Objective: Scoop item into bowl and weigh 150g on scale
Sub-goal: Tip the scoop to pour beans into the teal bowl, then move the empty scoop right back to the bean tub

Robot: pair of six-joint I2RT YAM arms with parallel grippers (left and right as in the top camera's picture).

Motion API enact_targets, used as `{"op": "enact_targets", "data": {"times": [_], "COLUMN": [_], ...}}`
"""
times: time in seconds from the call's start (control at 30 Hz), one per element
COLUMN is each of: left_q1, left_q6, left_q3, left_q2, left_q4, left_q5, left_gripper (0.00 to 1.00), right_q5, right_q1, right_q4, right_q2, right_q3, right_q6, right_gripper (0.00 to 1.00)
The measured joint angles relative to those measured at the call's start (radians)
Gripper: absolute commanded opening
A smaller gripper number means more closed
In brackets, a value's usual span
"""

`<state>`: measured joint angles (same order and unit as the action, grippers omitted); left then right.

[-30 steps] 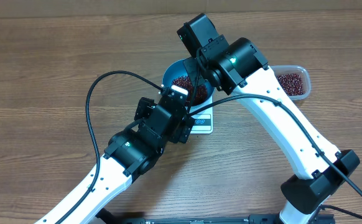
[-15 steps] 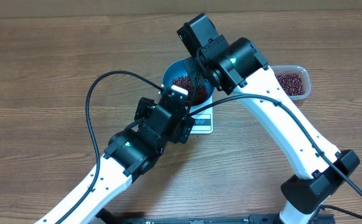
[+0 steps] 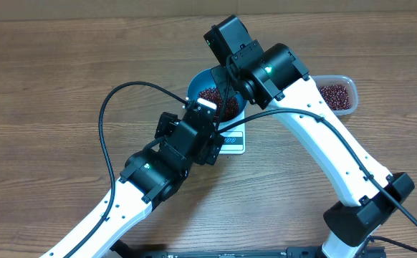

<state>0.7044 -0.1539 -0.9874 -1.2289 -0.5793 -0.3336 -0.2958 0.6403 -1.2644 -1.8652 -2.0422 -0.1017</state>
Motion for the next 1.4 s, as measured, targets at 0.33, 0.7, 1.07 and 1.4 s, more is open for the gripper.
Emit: {"op": "enact_targets", "data": {"times": [0.33,0.7,1.07,1.4], "left_q1": [0.0,0.0,0.0,0.0], "left_q6": [0.0,0.0,0.0,0.0], "left_q3": [0.0,0.0,0.0,0.0], "left_q2": [0.0,0.0,0.0,0.0], "left_q4": [0.0,0.0,-0.003,0.0], "left_q5": [0.0,0.0,0.0,0.0], "left_gripper": [1.0,0.99,0.99,0.99], "right_q5": [0.0,-0.004,-0.13,-0.095], "right_q1": [0.0,0.039,0.088,-0.027], "right_q4": [-0.005,-0.008,-0.008,-0.038], "right_q2": [0.0,0.0,0.004,0.019], "right_q3": [0.0,0.0,0.0,0.0], "right_q6": [0.0,0.001,-0.011,-0.213], "right_gripper": [0.04,0.04,0.04,0.04]}}
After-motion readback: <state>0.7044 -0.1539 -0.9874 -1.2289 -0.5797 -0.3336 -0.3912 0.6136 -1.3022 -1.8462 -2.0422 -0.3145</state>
